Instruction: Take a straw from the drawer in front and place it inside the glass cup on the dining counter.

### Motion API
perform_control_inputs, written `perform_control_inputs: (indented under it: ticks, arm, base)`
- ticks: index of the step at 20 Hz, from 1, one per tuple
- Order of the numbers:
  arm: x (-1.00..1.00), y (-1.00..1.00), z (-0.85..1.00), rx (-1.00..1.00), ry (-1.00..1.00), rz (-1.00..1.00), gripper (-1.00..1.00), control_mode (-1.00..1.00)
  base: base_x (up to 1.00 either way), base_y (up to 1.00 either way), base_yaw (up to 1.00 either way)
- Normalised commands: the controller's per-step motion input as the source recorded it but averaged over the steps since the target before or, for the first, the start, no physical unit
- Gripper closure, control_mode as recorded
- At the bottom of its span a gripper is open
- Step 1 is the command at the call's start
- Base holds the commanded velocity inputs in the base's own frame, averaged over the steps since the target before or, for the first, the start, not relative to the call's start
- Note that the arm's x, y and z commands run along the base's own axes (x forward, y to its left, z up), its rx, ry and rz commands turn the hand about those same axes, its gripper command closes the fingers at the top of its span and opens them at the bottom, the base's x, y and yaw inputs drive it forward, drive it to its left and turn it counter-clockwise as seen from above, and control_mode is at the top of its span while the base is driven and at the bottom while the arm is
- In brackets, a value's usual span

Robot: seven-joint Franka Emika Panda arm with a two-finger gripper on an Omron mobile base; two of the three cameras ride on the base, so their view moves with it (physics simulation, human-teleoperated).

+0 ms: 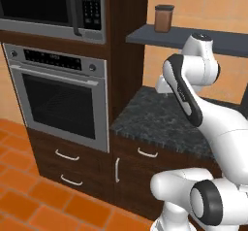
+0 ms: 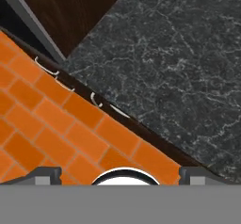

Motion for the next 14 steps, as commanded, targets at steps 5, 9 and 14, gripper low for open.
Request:
perform_control_inputs:
  ticks: [5, 9, 14]
  arm:
    - [0.0, 0.0, 0.0, 0.0, 0.0, 0.0, -1.0, 1.0]
    - [0.0, 0.0, 0.0, 0.0, 0.0, 0.0, -1.0, 1.0]
    - [0.0, 0.0, 0.0, 0.0, 0.0, 0.0, -1.0, 1.0]
  base:
    - [-0.01, -0.75, 0.5]
    - [0.0, -0.78, 0.51]
    - [-0.01, -0.75, 0.49]
